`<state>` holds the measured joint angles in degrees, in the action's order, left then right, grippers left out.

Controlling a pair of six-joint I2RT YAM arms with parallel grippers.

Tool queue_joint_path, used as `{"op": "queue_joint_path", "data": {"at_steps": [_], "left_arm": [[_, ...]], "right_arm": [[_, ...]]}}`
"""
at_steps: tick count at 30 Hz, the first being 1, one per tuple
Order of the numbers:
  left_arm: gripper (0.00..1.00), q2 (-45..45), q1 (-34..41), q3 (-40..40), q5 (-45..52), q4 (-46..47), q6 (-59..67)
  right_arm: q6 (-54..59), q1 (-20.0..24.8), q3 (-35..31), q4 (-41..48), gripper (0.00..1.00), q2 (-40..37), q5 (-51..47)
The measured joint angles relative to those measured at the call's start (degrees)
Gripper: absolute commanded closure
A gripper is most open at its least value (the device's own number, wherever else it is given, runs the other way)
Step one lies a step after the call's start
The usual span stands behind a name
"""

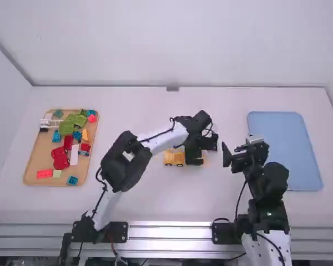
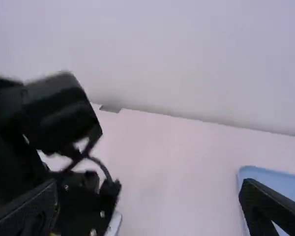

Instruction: Assemble lego blocks to make yellow taxi

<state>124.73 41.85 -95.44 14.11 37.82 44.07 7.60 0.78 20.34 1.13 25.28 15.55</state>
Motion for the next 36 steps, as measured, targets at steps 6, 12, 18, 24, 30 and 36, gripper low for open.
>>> {"op": "queue_joint_path", "data": {"at_steps": [6, 12, 18, 24, 30, 36], "left_arm": [[0.01, -14.73, -5.29, 10.21, 1.09, -7.32, 0.15], [0.01, -27.50, -8.92, 26.56, 5.38, -18.49, 0.57], [0.01, -39.63, -16.39, 44.61, 14.86, -35.69, -1.01], [0.01, -42.62, -23.41, 55.39, 21.66, -49.33, -5.70], [0.01, -42.62, -25.51, 61.83, 26.75, -58.75, -7.80], [0.01, -42.62, -25.51, 63.69, 28.22, -63.25, -8.35]], "right_arm": [[5.84, -0.02, 0.37, -6.47, 0.02, 16.94, 6.88], [17.33, -0.02, 5.97, -1.81, 0.02, 33.86, 15.17], [38.62, -0.02, 12.20, 0.50, 0.00, 50.73, 26.77], [54.03, 1.33, 12.24, -1.79, 0.01, 63.10, 34.58], [62.82, 3.69, 17.59, 4.24, 0.02, 76.02, 39.89], [75.67, 3.17, 25.49, 14.27, 0.15, 85.48, 42.49]]}}
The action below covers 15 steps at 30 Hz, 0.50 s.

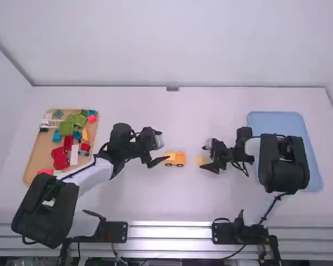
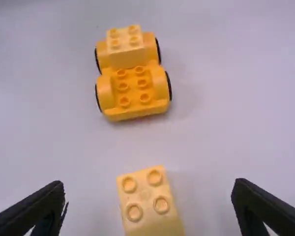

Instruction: Assemble lego blocks to make yellow taxi

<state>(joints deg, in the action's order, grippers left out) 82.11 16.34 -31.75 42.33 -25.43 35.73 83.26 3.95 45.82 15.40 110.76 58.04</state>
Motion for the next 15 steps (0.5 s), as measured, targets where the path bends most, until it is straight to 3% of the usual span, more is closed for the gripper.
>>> {"op": "queue_joint_path", "data": {"at_steps": [7, 10, 11, 13, 15], "left_arm": [[0.01, 0.00, 0.00, 0.59, 0.11, -1.44, 0.02], [0.01, 0.00, 0.00, 1.01, 0.11, -1.18, 0.00], [0.01, 0.00, 0.00, 1.03, 0.11, -1.20, 0.00], [0.01, 0.00, 0.00, 1.01, 0.11, -1.29, 0.02], [0.01, 0.00, 0.00, 1.01, 0.15, -1.27, 0.00]], "right_arm": [[5.95, -1.05, 2.54, -1.66, 0.25, 6.25, 0.11], [6.95, -1.05, 2.84, -1.88, 0.41, 7.89, -0.15], [7.08, -1.03, 2.86, -1.75, 0.41, 7.98, -0.20], [7.41, -0.98, 2.84, -1.73, 0.58, 8.07, -0.28], [7.58, -1.01, 2.86, -1.77, 0.67, 8.07, -0.50]]}}
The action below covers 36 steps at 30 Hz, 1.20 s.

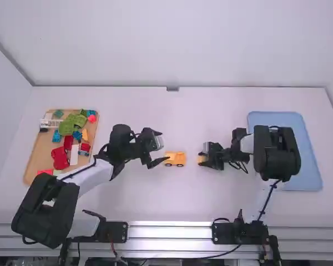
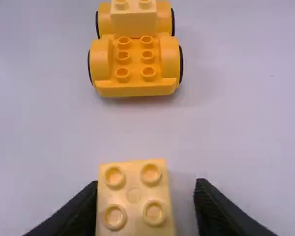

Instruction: Assemble lego blocks to make yellow taxi

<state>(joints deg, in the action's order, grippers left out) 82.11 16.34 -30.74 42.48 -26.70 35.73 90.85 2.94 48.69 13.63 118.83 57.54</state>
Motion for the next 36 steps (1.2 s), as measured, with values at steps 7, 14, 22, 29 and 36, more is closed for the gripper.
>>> {"op": "queue_joint_path", "data": {"at_steps": [7, 14, 22, 29, 36], "left_arm": [[0.01, 0.17, 0.02, 0.00, -0.02, 4.07, 1.81], [0.01, 11.23, 0.00, -0.07, -0.07, -3.63, 5.18], [0.01, 25.44, 0.11, -6.45, 1.68, -1.84, 11.69], [0.01, 30.05, 0.11, -13.75, 5.46, 6.47, 18.23], [0.01, 31.95, 0.44, -15.43, 8.59, 9.55, 22.45]], "right_arm": [[0.20, 0.02, 0.20, 2.51, 0.79, 0.00, 0.09], [0.61, -0.20, 3.80, 15.67, 0.80, -3.06, 0.83], [-2.29, -5.79, 6.60, 16.81, 0.78, -13.57, 1.07], [-11.30, -12.55, 6.58, 11.78, 0.78, -17.64, -3.45], [-18.67, -16.83, 4.22, 4.55, 0.78, -20.59, -6.14]]}}
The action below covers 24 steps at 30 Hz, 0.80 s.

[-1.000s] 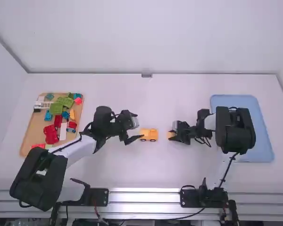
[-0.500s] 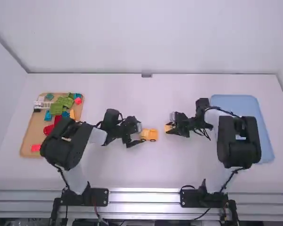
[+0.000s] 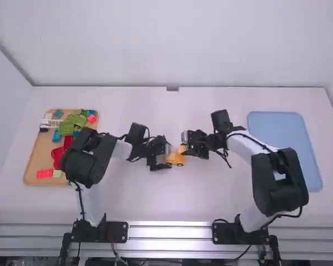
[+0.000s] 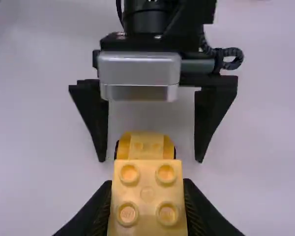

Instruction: Assemble lego blocks to make yellow taxi

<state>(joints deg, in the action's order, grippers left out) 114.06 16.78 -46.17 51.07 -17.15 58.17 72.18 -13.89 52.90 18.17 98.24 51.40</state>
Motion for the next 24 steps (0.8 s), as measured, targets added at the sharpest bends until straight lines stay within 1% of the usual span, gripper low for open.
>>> {"op": "queue_joint_path", "data": {"at_steps": [6, 9, 16, 24], "left_arm": [[0.00, 0.00, 0.50, 0.02, 1.46, 0.00, 1.90], [0.05, 0.00, 1.29, 0.00, 1.44, -0.46, 1.95], [0.05, 0.00, 2.97, 0.00, -0.31, -1.31, 0.76], [0.06, 0.26, 2.95, 0.00, -1.64, -1.66, -0.39]], "right_arm": [[-4.55, -0.24, -3.96, -5.01, 0.78, -0.81, -0.79], [-5.99, -0.48, -6.25, -7.32, 0.78, -0.81, -0.79], [-9.38, -1.53, -9.09, -13.33, 0.78, -0.81, -0.96], [-10.60, -1.36, -10.14, -13.94, 0.78, -0.81, -0.96]]}}
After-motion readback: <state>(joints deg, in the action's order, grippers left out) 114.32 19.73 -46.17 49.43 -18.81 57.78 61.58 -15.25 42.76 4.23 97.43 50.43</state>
